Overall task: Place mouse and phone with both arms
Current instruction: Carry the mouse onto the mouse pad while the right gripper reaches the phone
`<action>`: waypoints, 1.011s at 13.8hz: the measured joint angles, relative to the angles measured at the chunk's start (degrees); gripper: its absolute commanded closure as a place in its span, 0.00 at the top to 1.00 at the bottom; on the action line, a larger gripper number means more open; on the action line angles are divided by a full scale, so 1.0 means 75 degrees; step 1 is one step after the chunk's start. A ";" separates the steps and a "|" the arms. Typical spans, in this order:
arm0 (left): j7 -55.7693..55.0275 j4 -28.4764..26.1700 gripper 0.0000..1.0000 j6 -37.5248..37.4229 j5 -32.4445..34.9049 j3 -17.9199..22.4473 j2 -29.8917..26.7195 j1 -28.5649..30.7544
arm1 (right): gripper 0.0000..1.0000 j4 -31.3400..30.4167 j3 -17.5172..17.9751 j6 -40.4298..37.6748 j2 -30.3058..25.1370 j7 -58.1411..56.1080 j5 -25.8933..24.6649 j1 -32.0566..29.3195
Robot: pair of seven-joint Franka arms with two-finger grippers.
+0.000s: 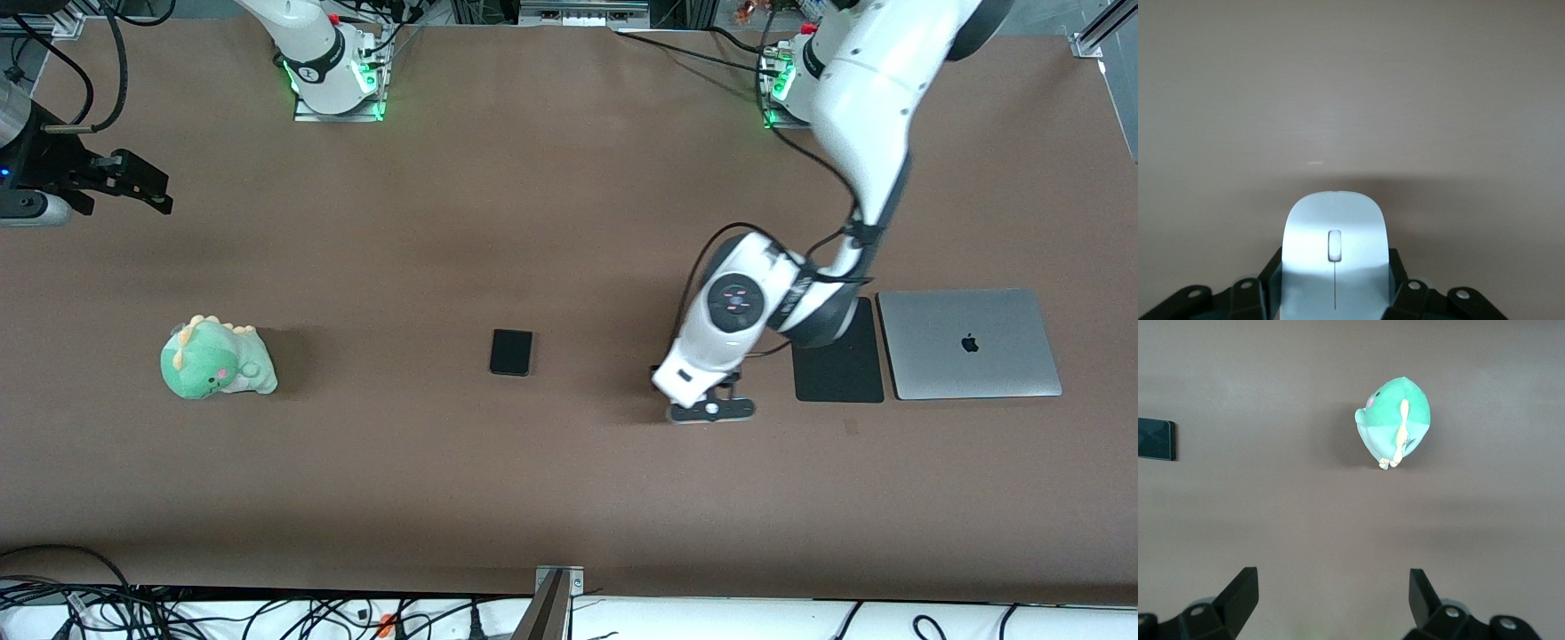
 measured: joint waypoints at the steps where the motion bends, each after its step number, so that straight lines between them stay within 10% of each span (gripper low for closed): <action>1: 0.0495 -0.0555 0.00 -0.0065 -0.0002 -0.0047 -0.0452 0.0368 | 1.00 0.0000 0.0001 -0.0001 0.0001 0.0000 0.0001 0.0059; 7: 0.3028 -0.2906 0.00 -0.0271 -0.0004 -0.0084 -0.1920 0.2307 | 1.00 -0.0007 0.0036 0.0011 0.0159 0.0721 0.0015 0.0766; 14: 0.3876 -0.3289 0.00 0.0374 -0.0005 -0.0131 -0.1404 0.3072 | 1.00 -0.0033 0.0067 0.0828 0.0931 0.1924 0.0247 0.1714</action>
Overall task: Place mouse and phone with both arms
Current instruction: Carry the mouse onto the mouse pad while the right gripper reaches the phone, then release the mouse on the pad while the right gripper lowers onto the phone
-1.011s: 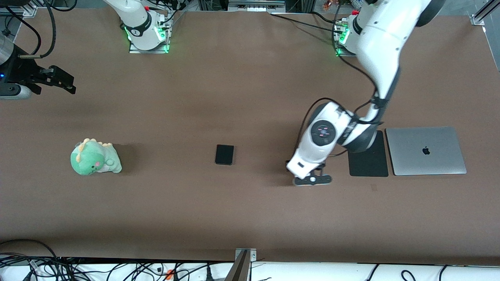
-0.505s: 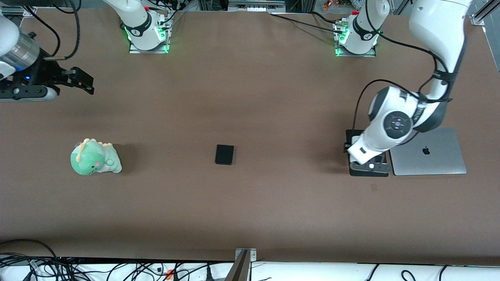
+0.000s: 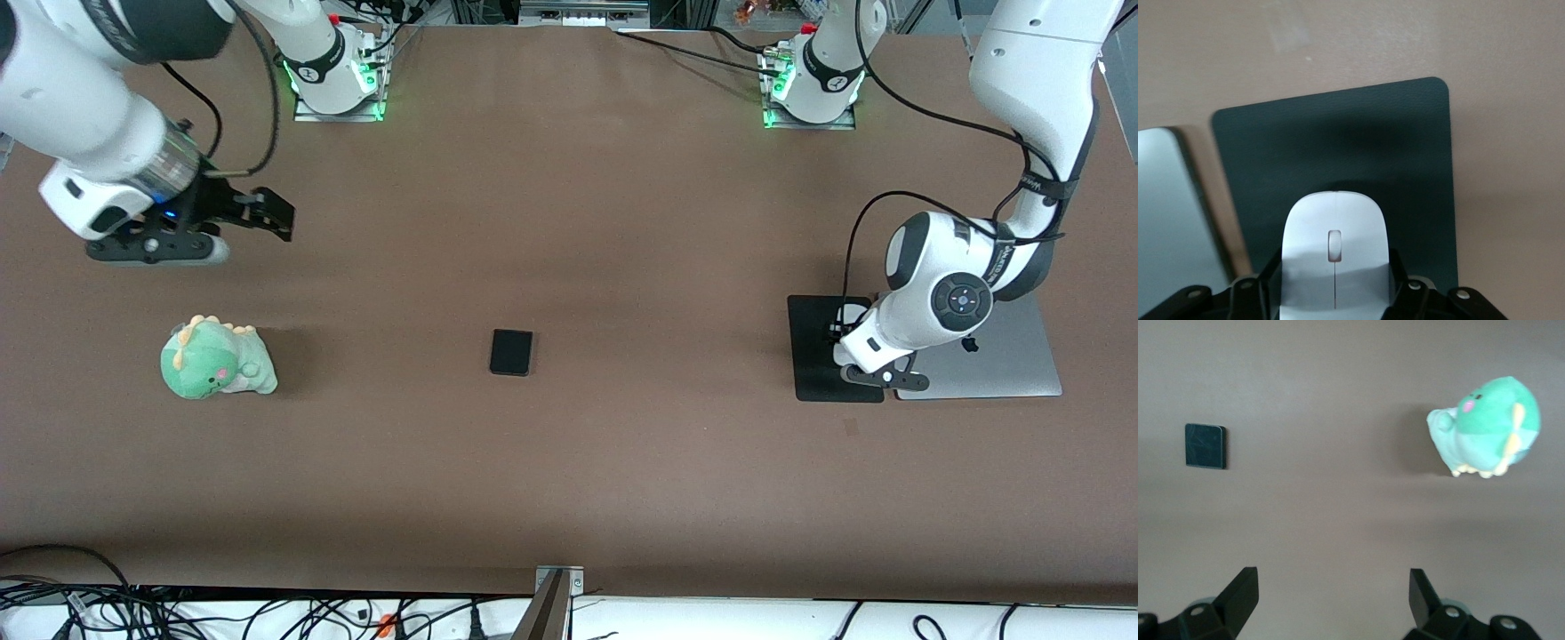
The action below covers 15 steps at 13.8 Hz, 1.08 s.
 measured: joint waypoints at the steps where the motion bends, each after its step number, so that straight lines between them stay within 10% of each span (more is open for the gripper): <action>1: 0.0000 0.0000 0.00 0.0151 0.0000 -0.0005 0.0146 0.0001 | 1.00 -0.0005 0.0005 0.0200 0.0149 0.0236 0.0001 0.0175; 2: 0.0000 0.0000 0.16 0.0308 0.0000 -0.0005 0.0267 0.0007 | 1.00 -0.0012 0.0008 0.0408 0.0304 0.0426 0.0002 0.0345; 4: 0.0000 0.0002 1.00 0.0514 0.0000 -0.0005 0.0394 0.0031 | 1.00 -0.0021 0.0015 0.0839 0.0637 0.0748 0.0002 0.0661; 9: -0.0004 0.0296 1.00 0.0382 0.0000 -0.0004 0.0344 0.0266 | 1.00 -0.0042 0.0023 0.2048 0.1535 0.1516 0.0003 0.1191; 15: 0.0091 0.2114 1.00 -0.2043 -0.0827 -0.0199 -0.0352 0.0341 | 1.00 -0.0039 0.0025 0.3654 0.2551 0.2145 0.0003 0.1628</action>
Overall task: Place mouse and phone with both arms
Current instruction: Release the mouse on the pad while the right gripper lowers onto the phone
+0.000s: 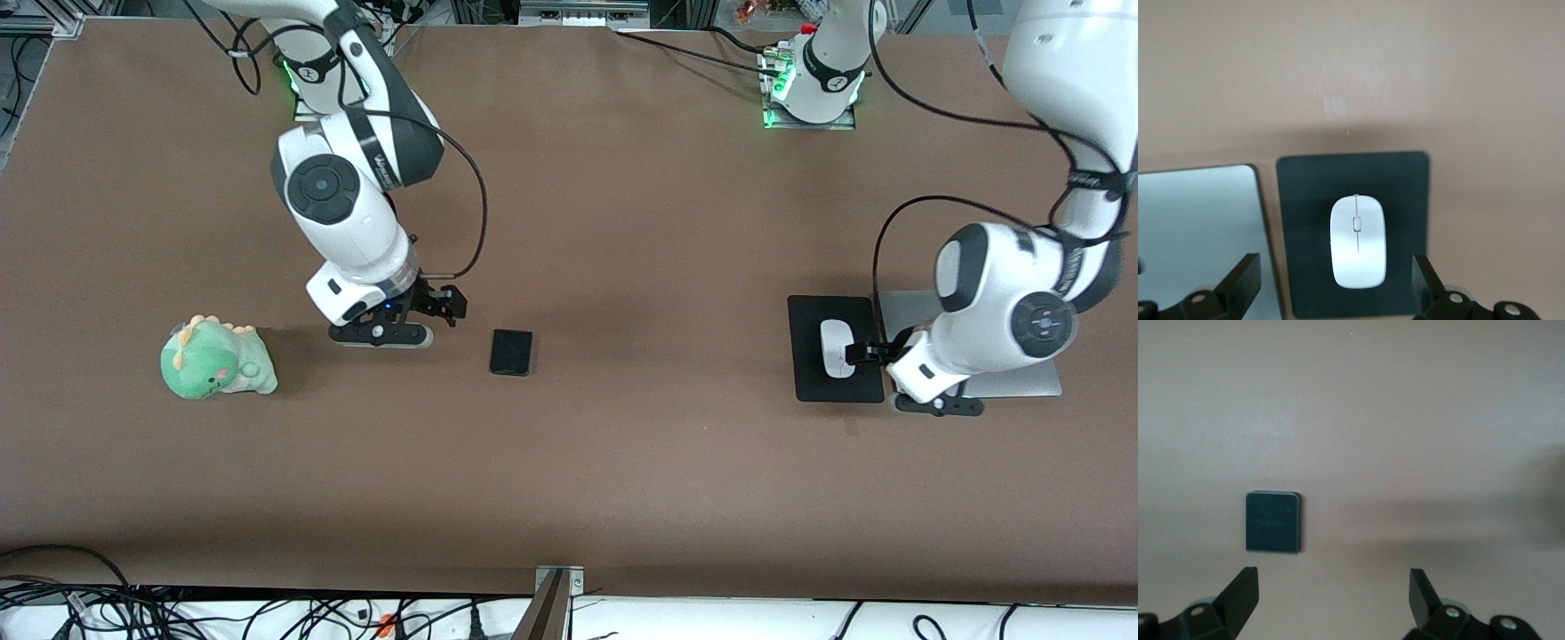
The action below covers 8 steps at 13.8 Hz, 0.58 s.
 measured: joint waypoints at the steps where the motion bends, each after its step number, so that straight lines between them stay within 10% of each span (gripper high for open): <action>1: 0.0000 0.0131 1.00 -0.0174 -0.0036 -0.0005 -0.0276 0.0009 | 1.00 0.0006 0.0001 0.0224 0.0145 0.0095 0.0000 0.0058; 8: 0.0167 0.0269 1.00 -0.1118 -0.0337 -0.0001 -0.2358 0.0316 | 1.00 0.0204 0.0001 0.1009 0.1085 0.1244 0.0000 0.0507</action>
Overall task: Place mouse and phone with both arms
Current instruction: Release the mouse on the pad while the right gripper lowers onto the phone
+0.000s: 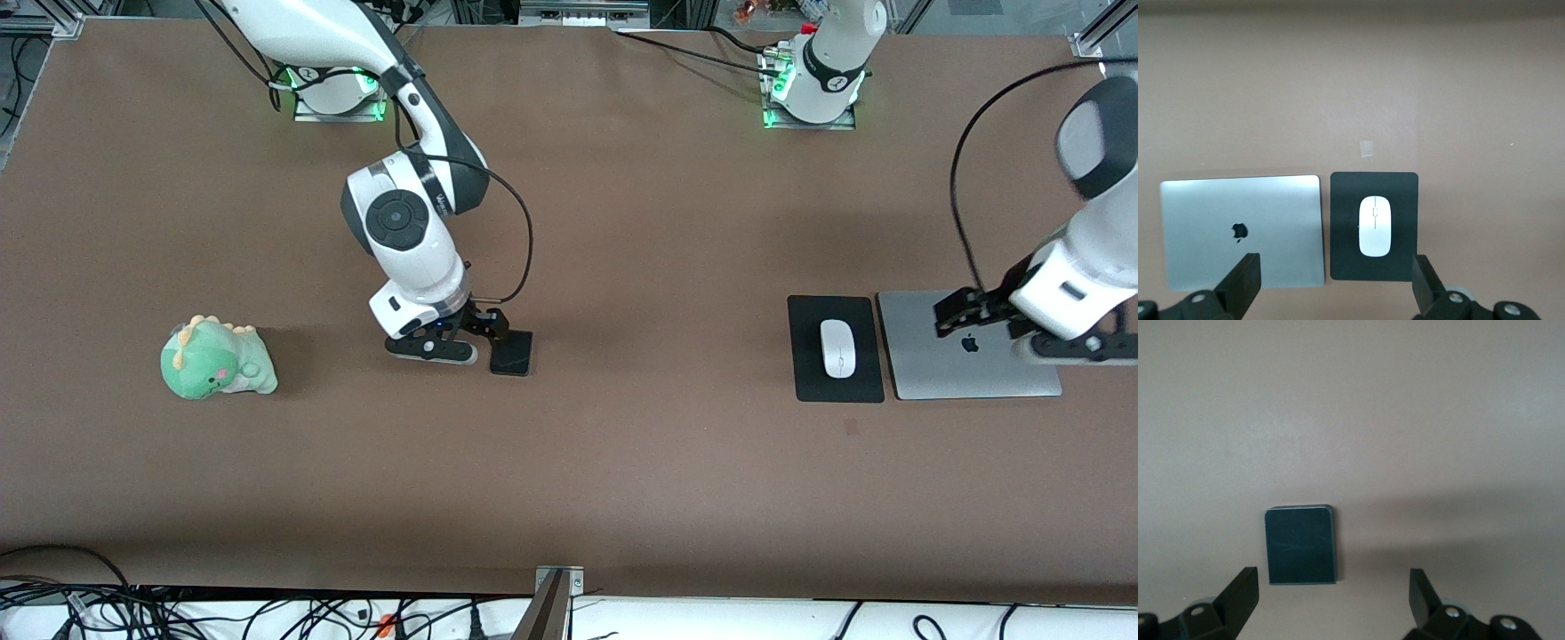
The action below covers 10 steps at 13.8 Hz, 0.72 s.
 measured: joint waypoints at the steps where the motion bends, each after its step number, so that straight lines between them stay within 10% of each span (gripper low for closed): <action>1: 0.0134 0.0051 1.00 -0.0193 -0.0134 0.0015 -0.0215 0.0072 | 1.00 0.0066 0.0001 0.0014 0.0116 0.0161 0.0000 0.0081; 10: 0.0688 0.1044 1.00 -0.1447 -0.0248 -0.0108 -0.0547 0.0123 | 1.00 0.0212 -0.0020 0.1166 0.0944 0.0600 -0.0005 0.0664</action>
